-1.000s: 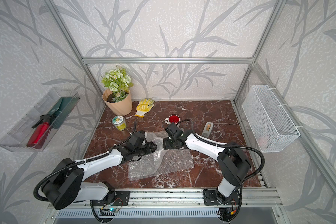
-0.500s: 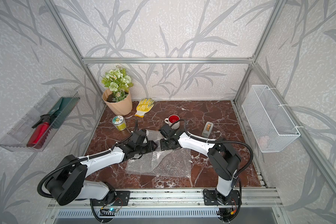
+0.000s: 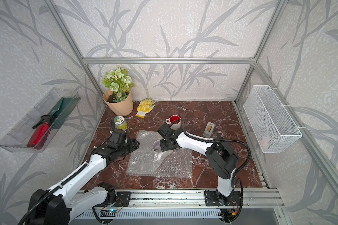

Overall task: Wrap mugs in bubble wrap
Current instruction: Wrap the mug in bubble wrap.

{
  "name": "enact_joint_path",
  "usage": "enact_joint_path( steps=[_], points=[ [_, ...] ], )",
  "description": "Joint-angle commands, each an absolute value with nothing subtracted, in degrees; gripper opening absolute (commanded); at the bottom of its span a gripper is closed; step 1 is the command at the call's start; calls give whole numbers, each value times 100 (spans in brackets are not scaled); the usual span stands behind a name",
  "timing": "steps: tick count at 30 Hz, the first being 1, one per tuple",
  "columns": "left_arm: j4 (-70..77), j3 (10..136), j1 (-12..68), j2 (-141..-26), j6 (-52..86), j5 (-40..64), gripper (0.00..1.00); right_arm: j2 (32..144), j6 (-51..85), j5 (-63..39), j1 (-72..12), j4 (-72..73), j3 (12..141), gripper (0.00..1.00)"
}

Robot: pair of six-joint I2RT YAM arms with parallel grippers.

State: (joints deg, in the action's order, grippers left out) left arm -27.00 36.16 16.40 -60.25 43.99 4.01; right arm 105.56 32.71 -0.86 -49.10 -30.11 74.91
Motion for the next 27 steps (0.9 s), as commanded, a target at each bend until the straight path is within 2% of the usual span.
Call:
enact_joint_path(
  steps=[1, 5, 9, 14, 22, 27],
  points=[
    [-3958, 3588, 1582, -5958, 4429, 301, 73, 10738, 3058, -15, -4978, -3500, 7537, 47],
    [-3890, 3180, 1535, -5850, 4456, 334, 74, 10790, 3082, -69, -4975, -3464, 7532, 46],
    [-3356, 2878, 1472, -6038, 4383, 794, 74, 10806, 3085, -116, -4980, -3440, 7557, 46],
    [-3358, 2993, 1428, -6525, 4346, 907, 77, 10783, 3067, -114, -4975, -3477, 7600, 46],
    [-3537, 3203, 1433, -6250, 4157, 1432, 65, 10784, 3085, -107, -4969, -3461, 7543, 45],
    [-3711, 3278, 1433, -5847, 4208, 1514, 63, 10794, 3078, -97, -4972, -3462, 7548, 46]
  ],
)
